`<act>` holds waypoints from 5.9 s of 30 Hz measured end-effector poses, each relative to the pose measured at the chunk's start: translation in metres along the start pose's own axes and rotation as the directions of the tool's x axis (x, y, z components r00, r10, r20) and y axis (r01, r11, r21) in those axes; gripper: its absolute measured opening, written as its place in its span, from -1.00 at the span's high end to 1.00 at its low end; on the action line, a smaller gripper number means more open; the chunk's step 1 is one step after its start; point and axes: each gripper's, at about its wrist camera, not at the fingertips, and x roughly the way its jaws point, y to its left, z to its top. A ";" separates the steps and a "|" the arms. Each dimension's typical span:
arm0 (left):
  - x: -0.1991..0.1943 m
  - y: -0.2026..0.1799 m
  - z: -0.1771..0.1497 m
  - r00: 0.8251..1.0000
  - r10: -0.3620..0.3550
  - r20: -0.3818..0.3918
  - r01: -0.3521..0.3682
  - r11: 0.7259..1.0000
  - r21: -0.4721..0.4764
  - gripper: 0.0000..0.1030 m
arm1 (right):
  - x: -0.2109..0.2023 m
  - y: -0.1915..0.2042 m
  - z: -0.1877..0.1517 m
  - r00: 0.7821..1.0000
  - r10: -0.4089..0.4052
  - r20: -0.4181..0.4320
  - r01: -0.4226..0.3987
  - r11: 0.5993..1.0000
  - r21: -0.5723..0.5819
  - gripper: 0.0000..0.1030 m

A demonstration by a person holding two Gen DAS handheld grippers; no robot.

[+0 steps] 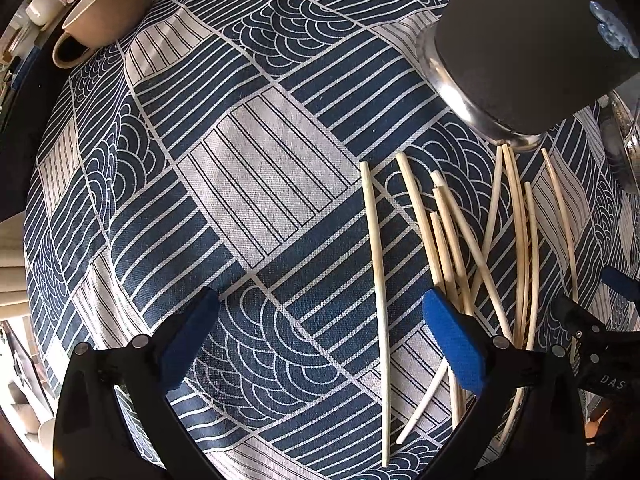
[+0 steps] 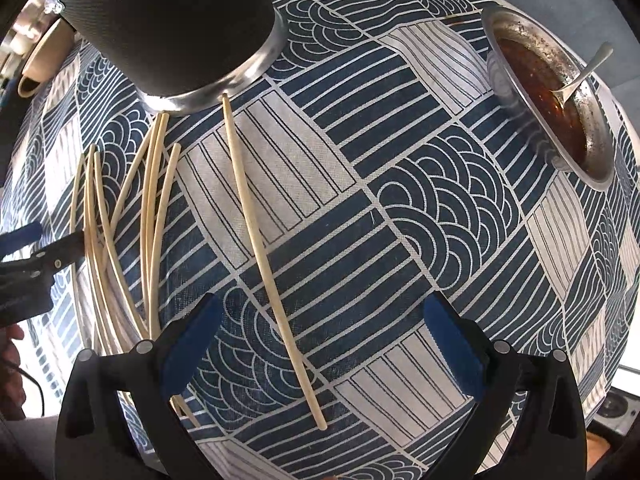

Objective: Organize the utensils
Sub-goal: 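Lower the left tool onto one chopstick and close it while the right tool grasps another, then lift the left tool's chopstick over the black holder while the right tool carries its chopstick there, then open the left tool over the holder while the right tool releases its chopstick inside, then withdraw both open tools from the holder back to the loose chopsticks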

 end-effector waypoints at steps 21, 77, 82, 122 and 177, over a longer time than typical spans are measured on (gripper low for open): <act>-0.031 0.029 -0.084 0.987 -0.034 0.157 0.008 0.986 0.165 0.91 | -0.024 0.014 -0.045 0.995 -0.018 0.100 0.039 0.976 -0.215 0.91; -0.251 -0.013 0.107 0.730 -0.383 0.566 0.293 0.924 0.247 0.91 | -0.217 0.020 0.052 0.619 0.420 0.663 -0.313 0.907 -0.282 0.90; -0.244 -0.020 0.123 0.672 -0.444 0.593 0.348 0.896 0.277 0.91 | -0.211 0.016 0.072 0.566 0.441 0.697 -0.349 0.894 -0.282 0.90; -0.202 -0.008 0.106 0.609 -0.424 0.670 0.264 0.905 0.334 0.62 | -0.188 0.015 0.086 0.587 0.329 0.740 -0.309 0.936 -0.171 0.24; -0.035 0.029 -0.018 0.968 -0.124 0.219 0.092 0.984 0.154 -0.81 | -0.030 0.070 -0.031 0.942 0.062 0.329 -0.012 0.988 -0.151 -0.65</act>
